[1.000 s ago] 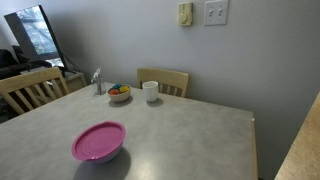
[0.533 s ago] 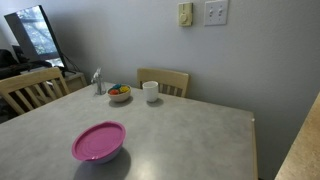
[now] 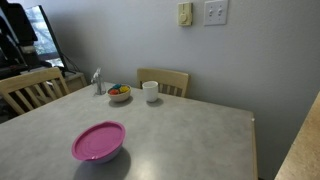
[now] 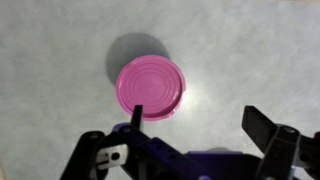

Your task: Place the pink plate on the table

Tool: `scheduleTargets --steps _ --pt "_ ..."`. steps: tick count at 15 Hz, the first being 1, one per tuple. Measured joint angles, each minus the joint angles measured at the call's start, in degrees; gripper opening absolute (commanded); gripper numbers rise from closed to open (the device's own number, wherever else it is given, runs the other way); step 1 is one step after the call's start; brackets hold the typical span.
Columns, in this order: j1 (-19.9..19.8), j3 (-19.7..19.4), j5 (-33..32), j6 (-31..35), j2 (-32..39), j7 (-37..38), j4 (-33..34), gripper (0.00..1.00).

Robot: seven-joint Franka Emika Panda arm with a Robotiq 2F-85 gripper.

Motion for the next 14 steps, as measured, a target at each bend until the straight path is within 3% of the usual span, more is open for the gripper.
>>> scheduleTargets --steps 5,9,14 --pt "-2.01 -6.78 0.17 8.25 1.24 -8.12 -6.11 1.00" --pt "-2.18 -13.12 2.27 10.38 7.41 -19.07 -6.60 1.00" --pt "-2.63 -12.23 2.50 10.53 7.98 -18.74 -6.49 1.00"
